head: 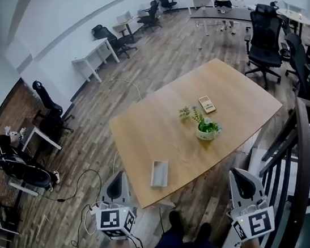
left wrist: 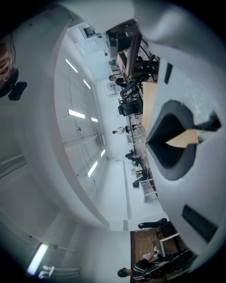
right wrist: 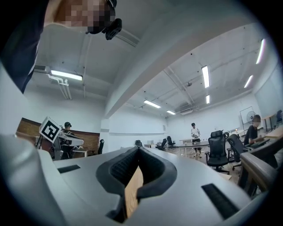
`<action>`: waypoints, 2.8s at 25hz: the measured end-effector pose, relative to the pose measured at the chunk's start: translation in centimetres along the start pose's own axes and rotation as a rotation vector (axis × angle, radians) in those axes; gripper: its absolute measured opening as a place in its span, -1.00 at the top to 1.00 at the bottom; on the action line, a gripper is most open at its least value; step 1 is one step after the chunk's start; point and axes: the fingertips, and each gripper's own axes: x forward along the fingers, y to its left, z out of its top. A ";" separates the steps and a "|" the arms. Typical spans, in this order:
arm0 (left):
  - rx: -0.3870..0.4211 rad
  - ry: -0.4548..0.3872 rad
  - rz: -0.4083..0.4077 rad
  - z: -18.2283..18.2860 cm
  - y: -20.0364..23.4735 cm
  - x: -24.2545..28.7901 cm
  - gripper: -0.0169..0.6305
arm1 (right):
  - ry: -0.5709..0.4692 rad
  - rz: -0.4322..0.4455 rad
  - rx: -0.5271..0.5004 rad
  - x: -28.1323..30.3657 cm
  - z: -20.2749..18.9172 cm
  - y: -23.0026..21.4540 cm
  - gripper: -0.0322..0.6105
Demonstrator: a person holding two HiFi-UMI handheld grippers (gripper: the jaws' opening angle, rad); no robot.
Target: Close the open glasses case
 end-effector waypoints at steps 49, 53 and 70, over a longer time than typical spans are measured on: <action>-0.128 0.038 -0.135 -8.4 18.2 14.8 0.95 | 0.199 0.034 -0.042 27.3 -8.0 13.8 0.63; -0.126 0.049 -0.142 -9.0 18.3 14.4 0.95 | 0.218 0.021 -0.033 27.0 -8.8 14.2 0.56; -0.135 0.062 -0.109 -10.2 20.6 11.6 0.95 | 0.670 -0.074 0.343 26.4 -31.1 13.7 0.64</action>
